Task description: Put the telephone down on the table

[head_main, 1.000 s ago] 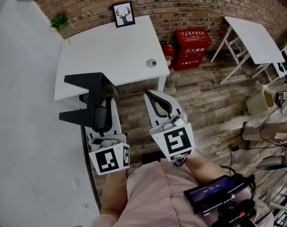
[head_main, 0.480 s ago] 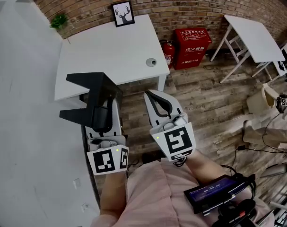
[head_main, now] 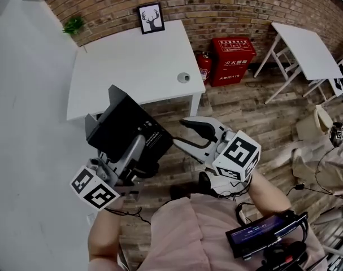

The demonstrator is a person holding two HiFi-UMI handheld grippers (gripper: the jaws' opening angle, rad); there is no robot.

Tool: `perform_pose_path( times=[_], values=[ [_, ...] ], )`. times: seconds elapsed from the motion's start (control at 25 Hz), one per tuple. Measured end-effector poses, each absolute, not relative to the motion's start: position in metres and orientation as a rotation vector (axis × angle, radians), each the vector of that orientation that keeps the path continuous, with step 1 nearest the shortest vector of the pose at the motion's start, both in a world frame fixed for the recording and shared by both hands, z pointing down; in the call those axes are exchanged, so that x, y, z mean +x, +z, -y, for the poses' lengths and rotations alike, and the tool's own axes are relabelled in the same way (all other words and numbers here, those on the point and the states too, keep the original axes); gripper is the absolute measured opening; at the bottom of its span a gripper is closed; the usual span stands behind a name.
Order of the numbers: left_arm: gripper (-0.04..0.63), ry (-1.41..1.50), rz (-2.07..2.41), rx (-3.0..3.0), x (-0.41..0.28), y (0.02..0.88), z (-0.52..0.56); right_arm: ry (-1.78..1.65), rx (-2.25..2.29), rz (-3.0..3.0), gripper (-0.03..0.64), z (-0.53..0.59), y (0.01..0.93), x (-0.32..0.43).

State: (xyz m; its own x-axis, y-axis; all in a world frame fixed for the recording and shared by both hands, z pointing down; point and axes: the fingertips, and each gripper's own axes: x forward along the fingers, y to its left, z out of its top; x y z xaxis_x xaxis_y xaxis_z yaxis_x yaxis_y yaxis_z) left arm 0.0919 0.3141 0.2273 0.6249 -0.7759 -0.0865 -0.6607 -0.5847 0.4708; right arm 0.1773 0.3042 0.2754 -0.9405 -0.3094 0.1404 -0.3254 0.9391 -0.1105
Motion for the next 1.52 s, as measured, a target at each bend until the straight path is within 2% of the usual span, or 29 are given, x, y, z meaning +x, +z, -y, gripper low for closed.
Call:
perform_pose_path(
  times=[0.24, 0.32, 0.4, 0.52, 1.0, 1.52],
  values=[
    [0.16, -0.393, 0.895, 2.413, 0.094, 0.241, -0.324, 0.386, 0.175, 2.937, 0.222, -0.334, 0.293, 0.161],
    [0.16, -0.413, 0.86, 2.401, 0.092, 0.24, -0.326, 0.466, 0.087, 2.917, 0.27, -0.344, 0.298, 0.154],
    [0.161, -0.409, 0.835, 2.416, 0.092, 0.238, -0.33, 0.532, -0.003, 2.905, 0.285, -0.355, 0.3, 0.145],
    [0.161, -0.376, 0.791, 2.456, 0.095, 0.238, -0.336, 0.61, -0.074, 2.905, 0.282, -0.363, 0.299, 0.132],
    [0.161, -0.313, 0.683, 2.508, 0.076, 0.239, -0.36, 0.803, -0.144, 2.91, 0.199, -0.388, 0.294, 0.101],
    [0.161, -0.284, 0.565, 2.493, 0.053, 0.248, -0.388, 0.861, -0.09, 2.949, 0.189, -0.419, 0.299, 0.075]
  ],
)
